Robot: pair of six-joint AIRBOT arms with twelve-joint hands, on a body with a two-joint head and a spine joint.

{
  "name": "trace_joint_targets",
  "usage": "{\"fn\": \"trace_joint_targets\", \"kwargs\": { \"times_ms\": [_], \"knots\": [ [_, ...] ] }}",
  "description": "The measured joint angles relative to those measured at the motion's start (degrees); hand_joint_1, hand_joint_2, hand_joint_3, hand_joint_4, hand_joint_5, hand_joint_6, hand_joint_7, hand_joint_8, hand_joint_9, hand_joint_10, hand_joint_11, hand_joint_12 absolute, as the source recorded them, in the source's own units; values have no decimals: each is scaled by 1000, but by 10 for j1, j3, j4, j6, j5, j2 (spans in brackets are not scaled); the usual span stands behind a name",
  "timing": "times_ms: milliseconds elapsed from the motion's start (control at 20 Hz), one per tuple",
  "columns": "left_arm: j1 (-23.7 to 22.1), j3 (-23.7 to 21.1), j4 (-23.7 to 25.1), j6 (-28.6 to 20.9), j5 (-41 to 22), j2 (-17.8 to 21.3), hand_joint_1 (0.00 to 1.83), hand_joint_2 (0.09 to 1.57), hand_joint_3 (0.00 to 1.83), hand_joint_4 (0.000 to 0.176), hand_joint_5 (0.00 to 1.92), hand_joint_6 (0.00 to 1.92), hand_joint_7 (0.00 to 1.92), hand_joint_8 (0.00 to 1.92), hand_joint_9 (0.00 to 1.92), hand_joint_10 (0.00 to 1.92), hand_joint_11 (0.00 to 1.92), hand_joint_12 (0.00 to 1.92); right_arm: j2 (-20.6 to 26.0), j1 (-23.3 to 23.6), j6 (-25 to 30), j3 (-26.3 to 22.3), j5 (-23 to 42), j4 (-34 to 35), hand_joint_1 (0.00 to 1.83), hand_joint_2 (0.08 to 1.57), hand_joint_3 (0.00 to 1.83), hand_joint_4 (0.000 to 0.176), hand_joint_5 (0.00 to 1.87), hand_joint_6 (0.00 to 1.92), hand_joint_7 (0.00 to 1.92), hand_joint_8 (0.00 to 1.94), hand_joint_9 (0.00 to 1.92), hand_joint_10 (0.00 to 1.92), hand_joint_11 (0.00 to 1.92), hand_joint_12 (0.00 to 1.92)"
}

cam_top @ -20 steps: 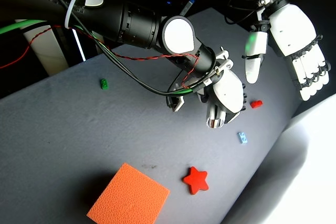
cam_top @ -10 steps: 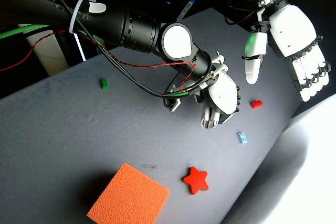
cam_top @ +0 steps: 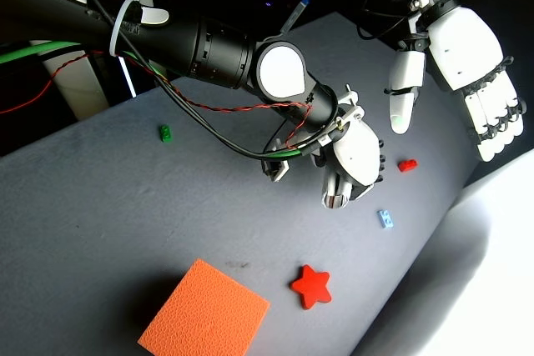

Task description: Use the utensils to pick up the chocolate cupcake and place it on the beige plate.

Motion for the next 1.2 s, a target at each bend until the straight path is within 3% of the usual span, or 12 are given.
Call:
{"fn": "trace_joint_targets", "kwargs": {
  "times_ms": [50, 200, 400, 450, 550, 700, 800, 1200],
  "knots": [
    [0, 0, 0, 0, 0, 0, 0, 1158, 1, 0, 83, 0, 99, 0, 74, 0, 0, 103, 0, 0, 0, 0, 0, 0, 1333, 1187, 3, 0, 778, 1048, 819, 1326, 838, 1436, 863, 1351],
    [0, 0, 0, 0, 0, 0, 0, 1157, 1, 0, 97, 6, 115, 7, 81, 3, 0, 106, 0, 0, -2, 2, 0, 0, 1354, 1199, 1, 0, 757, 1073, 783, 1370, 799, 1461, 735, 1377],
    [0, 0, 0, 0, 0, 0, 0, 1153, 0, 0, 86, 1, 97, 0, 74, 1, 0, 104, 1, 0, -9, 4, 0, 0, 1350, 1207, 1, 0, 748, 1107, 766, 1389, 774, 1486, 700, 1405],
    [0, 0, 0, 0, 0, 0, 0, 1157, 0, 0, 75, 1, 80, 1, 65, 1, 0, 99, 2, 0, -12, 4, 0, 0, 1234, 1208, 0, 0, 794, 1102, 808, 1429, 723, 1337, 692, 1425],
    [0, 0, 0, 0, 0, 0, 0, 1158, 0, 0, 74, 0, 79, 0, 65, 1, 0, 102, 2, 0, -14, 5, 1, 0, 1207, 1207, 0, 0, 797, 1116, 822, 1419, 723, 1268, 688, 1424],
    [0, 0, 0, 0, 0, 0, 0, 1165, 2, 0, 60, 0, 64, 2, 58, 2, 0, 84, 2, 0, -15, 6, 1, 0, 1205, 1199, 0, 0, 848, 1042, 803, 1450, 681, 1276, 684, 1443],
    [0, 0, 0, 0, 0, 0, 0, 1164, 0, 0, 87, 0, 97, 0, 78, 1, 0, 129, 2, 0, -15, 6, 1, 0, 1187, 1223, 0, 0, 782, 1144, 781, 1479, 615, 1318, 591, 1519],
    [0, 0, 0, 0, 0, 0, 0, 1158, 0, 0, 102, 0, 107, 0, 87, 0, 0, 110, 2, 0, -19, 6, 3, 0, 1187, 1231, 1, 0, 757, 1159, 775, 1505, 589, 1291, 546, 1487]
  ]
}}
